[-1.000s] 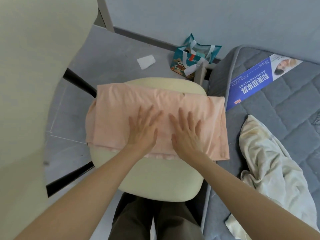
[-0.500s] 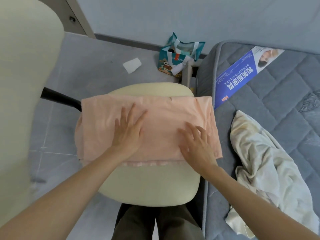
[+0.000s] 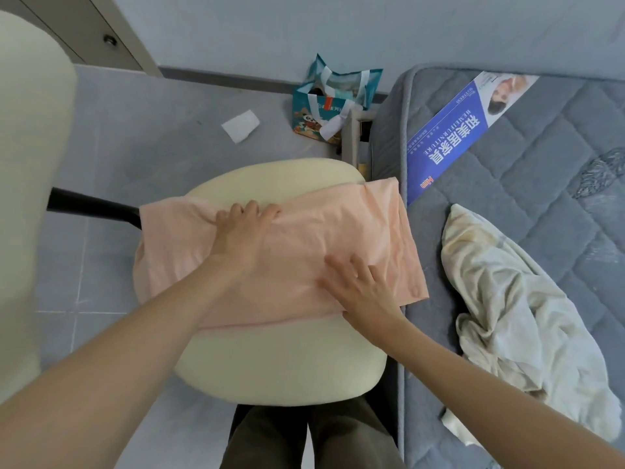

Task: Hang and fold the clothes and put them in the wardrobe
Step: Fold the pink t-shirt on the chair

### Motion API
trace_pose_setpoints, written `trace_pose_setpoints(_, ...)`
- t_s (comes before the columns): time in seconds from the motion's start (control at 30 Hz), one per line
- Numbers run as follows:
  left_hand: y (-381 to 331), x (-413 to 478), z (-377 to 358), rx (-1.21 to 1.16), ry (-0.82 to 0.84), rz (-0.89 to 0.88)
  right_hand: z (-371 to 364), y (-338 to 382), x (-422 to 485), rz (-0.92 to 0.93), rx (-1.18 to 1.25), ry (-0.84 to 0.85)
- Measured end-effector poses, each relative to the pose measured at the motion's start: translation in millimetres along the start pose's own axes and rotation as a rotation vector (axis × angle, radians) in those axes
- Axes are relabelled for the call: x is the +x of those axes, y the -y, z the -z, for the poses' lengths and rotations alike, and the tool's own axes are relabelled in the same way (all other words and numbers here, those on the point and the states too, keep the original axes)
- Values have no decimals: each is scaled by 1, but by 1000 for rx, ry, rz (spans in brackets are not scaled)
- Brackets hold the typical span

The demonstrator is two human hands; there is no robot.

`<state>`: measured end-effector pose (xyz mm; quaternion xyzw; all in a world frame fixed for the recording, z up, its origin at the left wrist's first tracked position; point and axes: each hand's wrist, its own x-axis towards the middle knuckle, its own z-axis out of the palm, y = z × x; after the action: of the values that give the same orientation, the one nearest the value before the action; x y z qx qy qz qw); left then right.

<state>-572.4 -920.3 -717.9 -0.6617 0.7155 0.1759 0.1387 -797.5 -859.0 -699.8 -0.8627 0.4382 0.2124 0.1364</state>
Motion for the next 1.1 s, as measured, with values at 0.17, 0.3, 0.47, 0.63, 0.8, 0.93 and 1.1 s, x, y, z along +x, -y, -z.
trace_pose_setpoints(0.17,1,-37,-10,-191,134,131,13,-14,13,43,58,-39)
trace_pose_setpoints(0.3,-7,-55,-22,-483,308,287,24,-36,44,-55,20,-17)
trace_pose_setpoints(0.47,-18,-57,-33,-859,411,520,38,-34,55,-130,302,-260)
trace_pose_setpoints(0.63,-14,-33,-30,-1278,160,691,29,-24,53,-817,988,-435)
trace_pose_setpoints(0.8,-16,-11,-20,-1300,42,714,16,-31,63,-1191,1197,-124)
trace_pose_setpoints(0.93,-17,-3,-9,-1303,81,678,13,-43,65,-1058,1195,2)
trace_pose_setpoints(1.1,-14,-10,11,-1377,12,620,26,-50,60,-899,1494,-5)
